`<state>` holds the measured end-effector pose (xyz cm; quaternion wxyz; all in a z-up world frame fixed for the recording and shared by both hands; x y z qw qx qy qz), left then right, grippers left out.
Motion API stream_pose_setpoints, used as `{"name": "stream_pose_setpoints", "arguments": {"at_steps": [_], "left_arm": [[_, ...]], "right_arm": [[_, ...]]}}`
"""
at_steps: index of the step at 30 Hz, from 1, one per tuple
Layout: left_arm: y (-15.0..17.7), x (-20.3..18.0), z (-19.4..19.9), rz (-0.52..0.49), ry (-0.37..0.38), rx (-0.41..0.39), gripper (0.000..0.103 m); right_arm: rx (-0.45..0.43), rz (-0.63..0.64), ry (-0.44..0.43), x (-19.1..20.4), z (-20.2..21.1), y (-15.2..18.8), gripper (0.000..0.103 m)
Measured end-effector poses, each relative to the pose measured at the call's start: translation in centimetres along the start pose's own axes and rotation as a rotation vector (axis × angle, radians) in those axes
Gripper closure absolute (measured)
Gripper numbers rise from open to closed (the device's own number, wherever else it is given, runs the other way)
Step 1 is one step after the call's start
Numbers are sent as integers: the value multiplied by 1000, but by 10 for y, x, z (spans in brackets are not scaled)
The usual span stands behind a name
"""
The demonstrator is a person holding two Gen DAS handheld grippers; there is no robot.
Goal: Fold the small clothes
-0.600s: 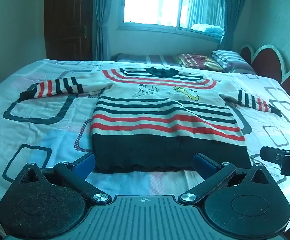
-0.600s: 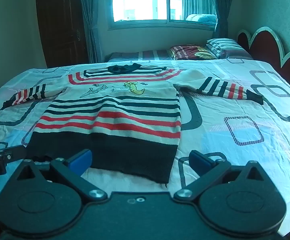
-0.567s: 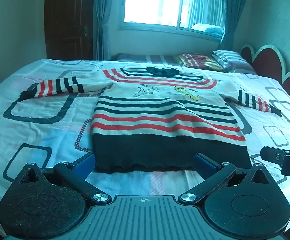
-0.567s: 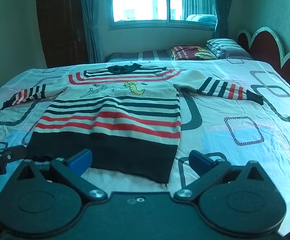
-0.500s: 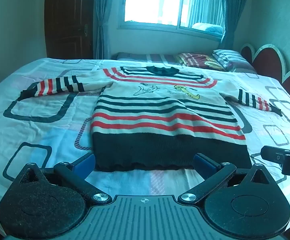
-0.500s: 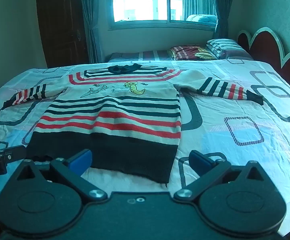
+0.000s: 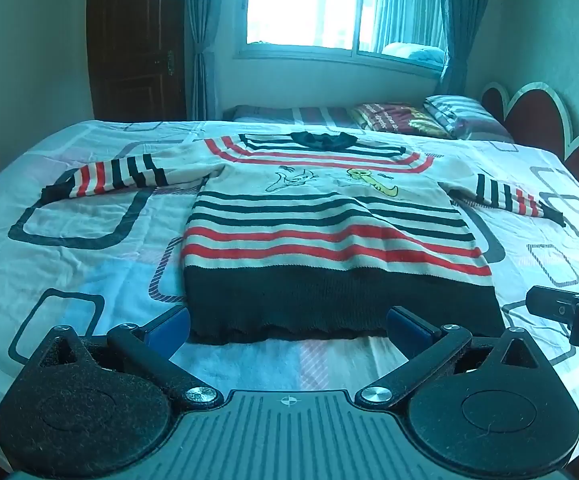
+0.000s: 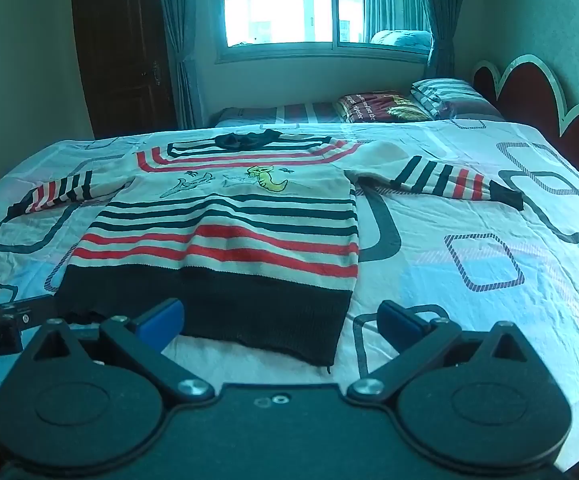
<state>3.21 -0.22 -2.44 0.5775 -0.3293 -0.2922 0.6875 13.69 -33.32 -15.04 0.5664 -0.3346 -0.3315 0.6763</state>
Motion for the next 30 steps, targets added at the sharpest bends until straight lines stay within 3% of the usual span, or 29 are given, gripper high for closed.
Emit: {"name": "stream_pose_setpoints", "arguments": {"at_steps": [30], "left_arm": [[-3, -2, 1, -20, 9, -10, 0]], "right_arm": [[0, -2, 4, 1, -1, 0, 0]]}}
Point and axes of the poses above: each gripper's, at about its wrist camera, not at the fingertips, and z roughly against the way its jaws point, x to its left, y to its underside, the point moved 4 cm from there along -z, roughly the way its jaws point, and after that the axes turned 6 degrees about z, right-handed, at the moved point
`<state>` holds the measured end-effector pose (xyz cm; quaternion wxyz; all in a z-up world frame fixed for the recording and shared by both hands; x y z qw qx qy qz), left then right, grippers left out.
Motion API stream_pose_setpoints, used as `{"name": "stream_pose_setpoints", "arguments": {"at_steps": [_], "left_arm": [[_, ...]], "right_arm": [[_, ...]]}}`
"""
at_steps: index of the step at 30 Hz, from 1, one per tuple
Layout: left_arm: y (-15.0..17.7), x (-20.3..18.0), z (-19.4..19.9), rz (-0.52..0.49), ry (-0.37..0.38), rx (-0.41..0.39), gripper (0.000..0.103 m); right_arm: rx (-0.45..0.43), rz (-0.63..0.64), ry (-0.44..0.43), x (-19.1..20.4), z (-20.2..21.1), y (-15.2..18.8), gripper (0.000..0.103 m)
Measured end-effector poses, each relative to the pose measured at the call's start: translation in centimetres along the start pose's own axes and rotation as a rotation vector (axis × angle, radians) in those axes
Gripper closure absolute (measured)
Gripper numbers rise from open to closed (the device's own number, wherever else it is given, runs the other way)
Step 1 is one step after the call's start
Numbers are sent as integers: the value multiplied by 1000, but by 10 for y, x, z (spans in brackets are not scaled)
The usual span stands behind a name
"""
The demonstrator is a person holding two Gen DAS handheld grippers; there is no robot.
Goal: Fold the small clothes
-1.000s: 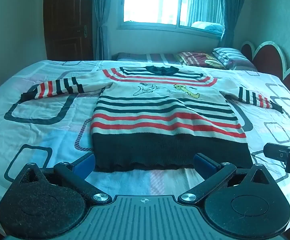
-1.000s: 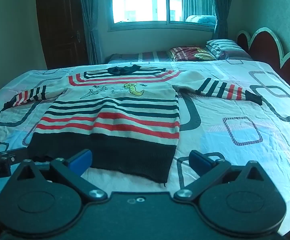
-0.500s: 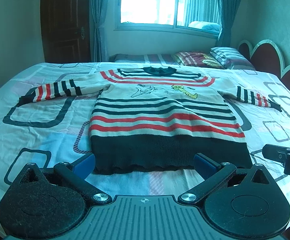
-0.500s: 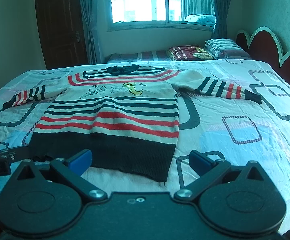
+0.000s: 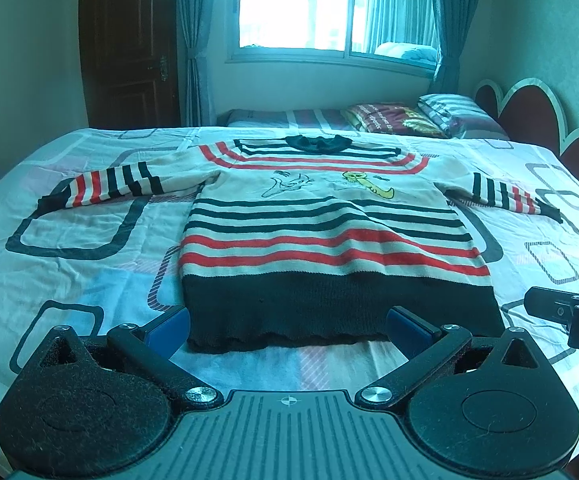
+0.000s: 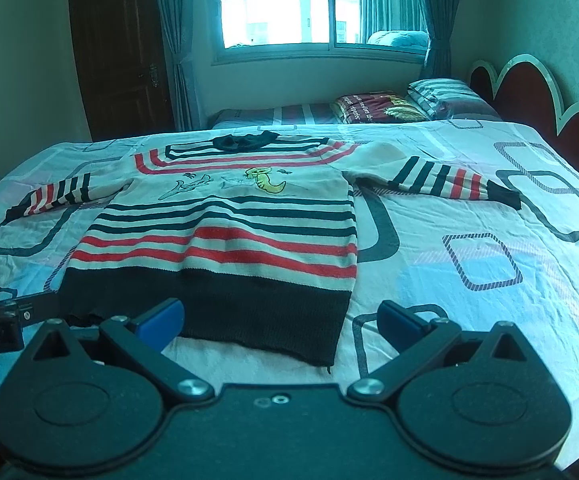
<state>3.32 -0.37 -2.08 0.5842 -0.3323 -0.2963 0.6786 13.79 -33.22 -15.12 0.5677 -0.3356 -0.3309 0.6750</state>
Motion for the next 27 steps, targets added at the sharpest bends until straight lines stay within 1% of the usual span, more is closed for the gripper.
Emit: {"name": "stream_pose_setpoints", "arguments": {"at_steps": [27], "left_arm": [[-3, 1, 1, -7, -2, -4, 0]], "right_arm": [[-9, 7, 1, 3, 2, -2, 1]]}}
Point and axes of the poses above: each gripper's, at about its wrist camera, not at the fingertips, and z roughly against the way its jaws point, x to its left, y to its underside, the point moved 4 cm from there along -z, roughly the way its jaws point, and after that the axes turned 6 degrees about z, right-handed, at the moved point
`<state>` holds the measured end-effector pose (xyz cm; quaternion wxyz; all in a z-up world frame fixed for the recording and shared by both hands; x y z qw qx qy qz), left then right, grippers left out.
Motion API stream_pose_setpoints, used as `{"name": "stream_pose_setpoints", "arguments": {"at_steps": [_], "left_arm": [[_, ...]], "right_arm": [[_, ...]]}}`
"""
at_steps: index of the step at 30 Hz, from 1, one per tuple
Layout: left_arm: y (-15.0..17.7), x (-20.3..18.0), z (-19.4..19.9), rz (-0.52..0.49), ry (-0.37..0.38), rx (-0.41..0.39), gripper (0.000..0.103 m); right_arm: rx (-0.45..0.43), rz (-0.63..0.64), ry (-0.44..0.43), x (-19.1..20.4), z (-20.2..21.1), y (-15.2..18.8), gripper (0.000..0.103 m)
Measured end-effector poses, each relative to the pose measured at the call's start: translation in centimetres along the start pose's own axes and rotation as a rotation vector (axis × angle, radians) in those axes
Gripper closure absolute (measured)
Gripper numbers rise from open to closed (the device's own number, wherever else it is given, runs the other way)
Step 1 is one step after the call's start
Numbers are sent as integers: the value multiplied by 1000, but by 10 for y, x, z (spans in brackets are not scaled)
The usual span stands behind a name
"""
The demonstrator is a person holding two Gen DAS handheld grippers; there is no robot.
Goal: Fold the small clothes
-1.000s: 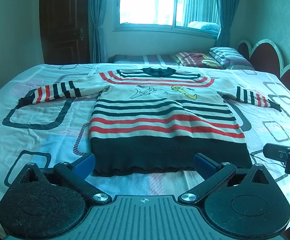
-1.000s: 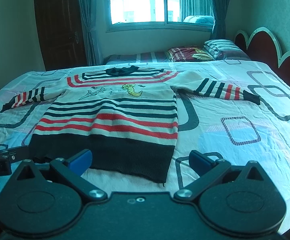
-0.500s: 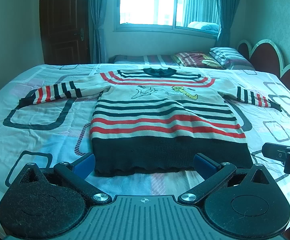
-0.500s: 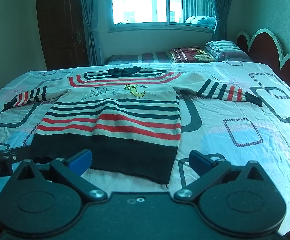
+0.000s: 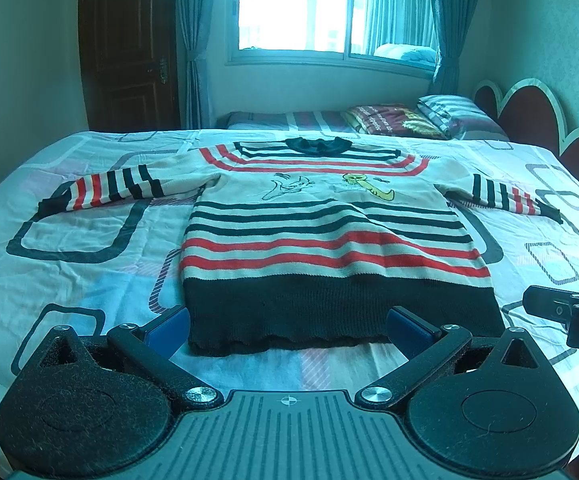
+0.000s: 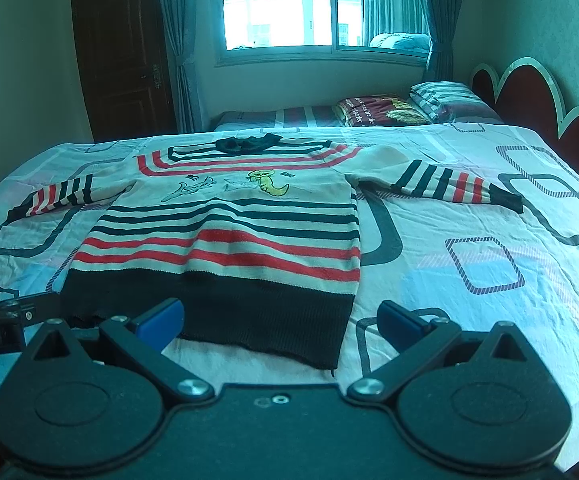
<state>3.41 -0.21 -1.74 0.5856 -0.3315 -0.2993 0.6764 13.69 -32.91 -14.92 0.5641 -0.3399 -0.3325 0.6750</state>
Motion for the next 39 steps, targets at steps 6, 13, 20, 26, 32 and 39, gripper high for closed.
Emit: {"name": "stream_pose_setpoints", "arguments": {"at_steps": [6, 13, 20, 26, 32, 39], "left_arm": [[0, 0, 0, -1, -4, -2, 0], [0, 1, -1, 0, -4, 0, 0], [1, 2, -1, 2, -3, 1, 0], [-5, 18, -4, 138, 33, -8, 0], [-18, 43, -43, 336, 116, 23, 0], [-70, 46, -100, 254, 87, -40, 0]], "right_arm": [[0, 0, 0, 0, 0, 0, 0], [3, -5, 2, 1, -1, -1, 1], [3, -5, 3, 1, -1, -1, 1], [-95, 12, 72, -8, 2, -3, 1], [-81, -114, 70, -51, -18, -10, 0], [-152, -323, 115, -145, -58, -36, 20]]}}
Point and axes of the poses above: each gripper's, at about its wrist camera, not at the fingertips, and z roughly against the way its jaws point, x to its left, y to its underside, the point moved 4 cm from there along -z, roughly the way its jaws point, and after that the axes turned 6 degrees about z, right-handed, at the moved point
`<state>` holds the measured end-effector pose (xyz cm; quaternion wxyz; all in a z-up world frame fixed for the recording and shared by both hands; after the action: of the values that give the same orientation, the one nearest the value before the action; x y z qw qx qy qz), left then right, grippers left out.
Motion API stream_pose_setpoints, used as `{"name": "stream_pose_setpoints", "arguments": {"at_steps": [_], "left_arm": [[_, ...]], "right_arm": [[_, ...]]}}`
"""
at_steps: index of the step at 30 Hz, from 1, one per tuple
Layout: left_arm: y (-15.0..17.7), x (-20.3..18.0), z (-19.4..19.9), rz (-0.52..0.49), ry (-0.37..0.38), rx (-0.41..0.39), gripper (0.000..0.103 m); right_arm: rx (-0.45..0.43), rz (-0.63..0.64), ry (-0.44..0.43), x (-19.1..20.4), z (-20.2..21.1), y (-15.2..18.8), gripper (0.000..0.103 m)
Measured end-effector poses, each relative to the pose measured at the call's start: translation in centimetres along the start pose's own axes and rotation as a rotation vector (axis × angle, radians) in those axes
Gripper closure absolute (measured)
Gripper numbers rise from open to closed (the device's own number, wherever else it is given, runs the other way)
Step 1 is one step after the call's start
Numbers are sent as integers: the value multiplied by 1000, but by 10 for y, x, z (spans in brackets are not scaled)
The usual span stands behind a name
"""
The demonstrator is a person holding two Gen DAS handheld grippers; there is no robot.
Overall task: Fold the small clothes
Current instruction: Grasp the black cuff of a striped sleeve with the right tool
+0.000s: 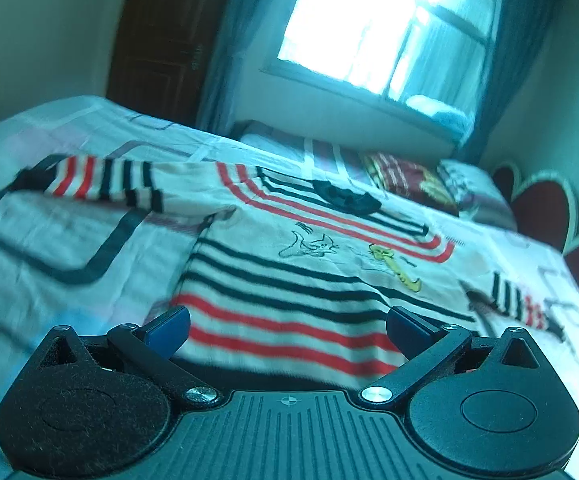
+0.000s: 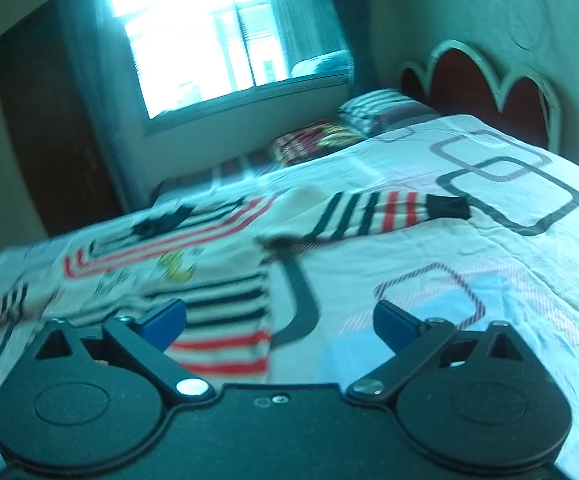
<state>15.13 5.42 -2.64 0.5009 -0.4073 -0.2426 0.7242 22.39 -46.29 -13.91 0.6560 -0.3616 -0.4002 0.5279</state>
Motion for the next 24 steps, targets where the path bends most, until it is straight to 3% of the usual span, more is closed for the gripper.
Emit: {"name": "stream_pose_setpoints", "arguments": {"at_steps": [1, 4, 8, 16, 18, 24], "left_arm": [[-6, -2, -11, -20, 7, 5, 0], [-25, -8, -43, -66, -22, -9, 0], [-47, -2, -84, -61, -74, -11, 0], [-44, 12, -144, -71, -124, 74, 0], [-40, 13, -154, -79, -128, 96, 0], [-37, 12, -178, -69, -129, 135, 0]], "right_arm": [[-5, -29, 14, -14, -13, -7, 32], [-15, -107, 45, -48, -51, -26, 40], [-3, -270, 66, -101, -110, -43, 65], [14, -764, 141, -217, -209, -21, 68], [4, -797, 133, -225, -223, -15, 76], [-37, -778, 137, -222, -237, -15, 80]]}}
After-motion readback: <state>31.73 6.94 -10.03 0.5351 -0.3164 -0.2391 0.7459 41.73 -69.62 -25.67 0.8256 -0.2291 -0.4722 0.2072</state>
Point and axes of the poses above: each gripper's, at about its wrist camera, not at the fingertips, and z roughly against the way its jaws point, x to its left, y to its underside, the point moved 4 cm from there along -z, roughly the way its jaws point, and after that the axes turned 6 degrees about z, right-handed, at the moved point
